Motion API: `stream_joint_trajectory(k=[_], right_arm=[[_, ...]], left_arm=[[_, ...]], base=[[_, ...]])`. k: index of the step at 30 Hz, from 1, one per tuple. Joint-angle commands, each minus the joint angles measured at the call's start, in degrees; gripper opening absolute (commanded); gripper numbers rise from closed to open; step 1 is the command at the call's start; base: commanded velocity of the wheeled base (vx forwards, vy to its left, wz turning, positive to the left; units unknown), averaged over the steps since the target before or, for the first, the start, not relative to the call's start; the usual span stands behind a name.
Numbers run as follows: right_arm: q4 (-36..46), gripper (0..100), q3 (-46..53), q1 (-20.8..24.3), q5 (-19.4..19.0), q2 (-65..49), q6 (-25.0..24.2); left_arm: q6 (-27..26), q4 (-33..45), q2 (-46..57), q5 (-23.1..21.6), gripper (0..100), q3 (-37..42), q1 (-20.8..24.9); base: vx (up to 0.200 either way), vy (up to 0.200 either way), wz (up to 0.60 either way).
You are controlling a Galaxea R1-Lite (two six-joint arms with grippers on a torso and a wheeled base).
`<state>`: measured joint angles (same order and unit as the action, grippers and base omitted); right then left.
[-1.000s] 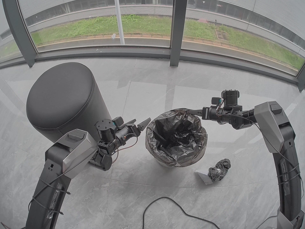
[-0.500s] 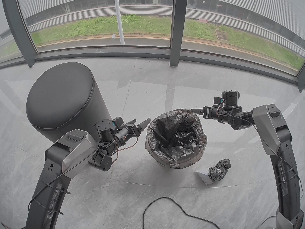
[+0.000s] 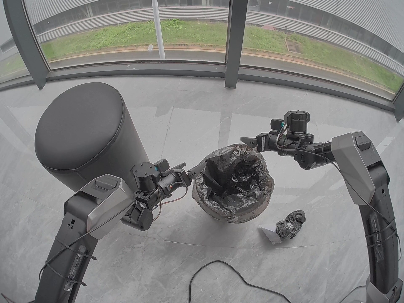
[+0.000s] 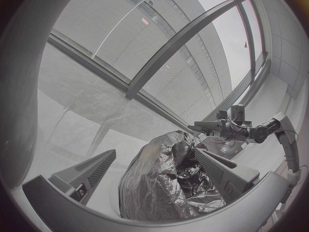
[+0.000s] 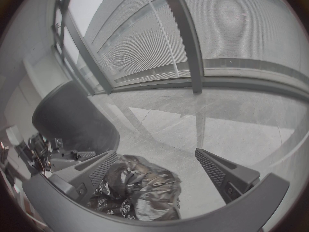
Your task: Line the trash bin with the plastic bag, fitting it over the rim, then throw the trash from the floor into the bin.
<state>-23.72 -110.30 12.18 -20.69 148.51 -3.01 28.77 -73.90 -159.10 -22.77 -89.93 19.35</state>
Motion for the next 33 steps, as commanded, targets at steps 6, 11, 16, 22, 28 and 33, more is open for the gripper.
stream_joint_trajectory(k=[6,11,16,22,28,33], right_arm=[[-9.5,0,16.8,3.6,3.3,-5.3,12.3],[-18.6,0,20.1,2.9,6.6,-5.8,12.2],[-21.5,0,20.2,1.8,8.6,-5.6,12.2],[-22.2,0,20.1,1.1,13.2,-3.8,12.3],[-22.6,0,20.0,1.7,14.2,0.2,12.7],[-22.7,0,20.4,3.4,14.1,2.0,12.7]], left_arm=[[0.2,-0.9,-2.0,2.8,100,0.1,2.1],[0.5,-2.2,-1.4,3.5,100,1.2,1.2],[0.6,-2.3,-1.5,4.0,100,1.0,-0.4],[0.8,-2.6,-1.2,4.8,100,1.2,-4.2],[0.8,-2.7,-1.1,4.9,100,1.5,-4.8],[0.8,-3.3,-1.1,4.8,100,1.6,-4.3]], base=[[0.0,0.0,0.0],[0.0,0.0,0.0],[0.0,0.0,0.0],[0.0,0.0,0.0],[0.0,0.0,0.0],[0.0,0.0,0.0]])
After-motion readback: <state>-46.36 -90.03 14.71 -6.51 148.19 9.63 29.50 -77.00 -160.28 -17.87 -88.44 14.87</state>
